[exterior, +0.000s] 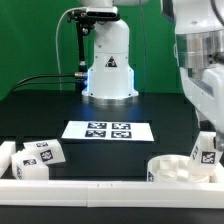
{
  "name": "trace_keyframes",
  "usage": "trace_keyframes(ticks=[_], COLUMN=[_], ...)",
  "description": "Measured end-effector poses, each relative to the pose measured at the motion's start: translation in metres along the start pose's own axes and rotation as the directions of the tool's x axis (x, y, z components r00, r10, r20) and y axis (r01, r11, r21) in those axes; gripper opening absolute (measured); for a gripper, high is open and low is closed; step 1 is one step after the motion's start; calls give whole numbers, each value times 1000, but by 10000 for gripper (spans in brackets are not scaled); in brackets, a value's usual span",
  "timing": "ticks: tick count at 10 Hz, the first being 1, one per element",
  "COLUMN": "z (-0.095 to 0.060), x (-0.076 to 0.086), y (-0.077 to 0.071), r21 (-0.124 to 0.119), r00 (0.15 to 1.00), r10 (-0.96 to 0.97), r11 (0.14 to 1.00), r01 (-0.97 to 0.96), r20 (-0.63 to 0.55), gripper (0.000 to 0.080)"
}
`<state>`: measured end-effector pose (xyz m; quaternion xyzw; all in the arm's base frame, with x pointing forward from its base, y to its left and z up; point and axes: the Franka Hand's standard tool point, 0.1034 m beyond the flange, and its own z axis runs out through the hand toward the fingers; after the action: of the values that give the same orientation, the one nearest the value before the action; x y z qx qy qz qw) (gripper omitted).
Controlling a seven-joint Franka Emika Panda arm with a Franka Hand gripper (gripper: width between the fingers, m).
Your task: Assemble stool
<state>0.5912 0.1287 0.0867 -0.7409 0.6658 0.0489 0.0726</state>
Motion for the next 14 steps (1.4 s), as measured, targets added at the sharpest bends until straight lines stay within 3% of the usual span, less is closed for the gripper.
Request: trace_keyframes(ticks=[1, 3, 6, 7, 8, 9, 10, 11, 14], z=[-7, -11, -10, -11, -11, -10, -9, -8, -8], x=[3, -2, 0, 0, -4, -10, -13, -11, -7], y=[-3, -5, -5, -5, -6, -3, -2, -2, -2], r21=[12, 13, 10, 6, -11, -42, -60, -62, -66], r00=[988, 912, 841, 775, 615, 406, 277, 251, 21], r10=[-152, -409, -540, -632, -788, -914, -961, -968, -999], r11=[988, 912, 841, 775, 615, 406, 276, 249, 19], r01=[152, 409, 541, 632, 788, 913, 959, 966, 998], r20=[0, -8, -11, -15, -29, -13, 14, 14, 28], gripper=[648, 649, 649, 649, 649, 649, 649, 649, 649])
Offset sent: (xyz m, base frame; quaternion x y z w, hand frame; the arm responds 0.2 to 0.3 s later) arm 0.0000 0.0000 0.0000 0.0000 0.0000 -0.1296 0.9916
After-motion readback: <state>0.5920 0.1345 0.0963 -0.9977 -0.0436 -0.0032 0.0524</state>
